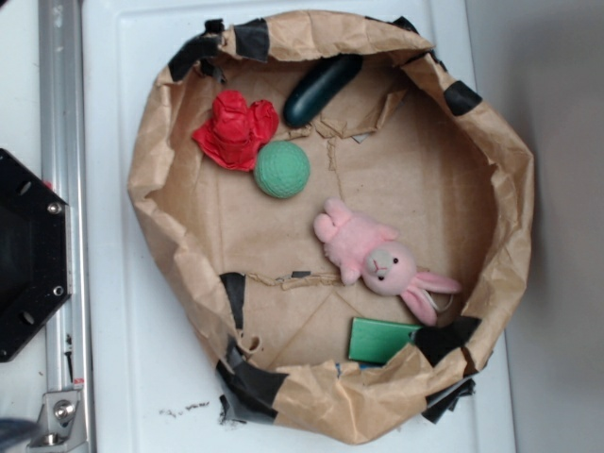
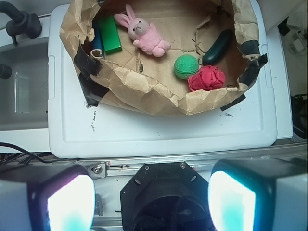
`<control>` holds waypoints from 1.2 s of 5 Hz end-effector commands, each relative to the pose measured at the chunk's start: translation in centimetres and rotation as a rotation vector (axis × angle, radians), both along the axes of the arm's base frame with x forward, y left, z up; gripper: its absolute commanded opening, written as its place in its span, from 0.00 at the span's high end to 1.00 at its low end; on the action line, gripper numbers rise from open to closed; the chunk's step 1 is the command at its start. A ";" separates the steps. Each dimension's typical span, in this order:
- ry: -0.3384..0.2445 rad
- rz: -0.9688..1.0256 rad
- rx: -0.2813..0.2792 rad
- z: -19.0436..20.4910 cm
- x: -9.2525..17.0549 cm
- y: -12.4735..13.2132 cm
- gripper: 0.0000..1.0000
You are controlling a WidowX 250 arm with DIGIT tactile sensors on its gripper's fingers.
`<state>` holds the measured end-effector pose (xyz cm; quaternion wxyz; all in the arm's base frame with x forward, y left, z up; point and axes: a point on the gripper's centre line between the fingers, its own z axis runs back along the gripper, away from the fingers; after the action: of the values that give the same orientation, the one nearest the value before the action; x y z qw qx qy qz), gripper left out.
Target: Grab the red paper.
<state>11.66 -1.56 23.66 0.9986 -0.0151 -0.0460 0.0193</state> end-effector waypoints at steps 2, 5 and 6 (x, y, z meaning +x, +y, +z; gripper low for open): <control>0.051 -0.220 0.085 -2.4 5.0 -0.1 0.00; 0.202 -0.402 0.166 -12.7 10.1 4.4 0.00; 0.225 -0.403 0.114 -15.5 8.9 7.3 0.00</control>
<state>20.50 5.57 7.68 0.9787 0.0301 0.0819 -0.1858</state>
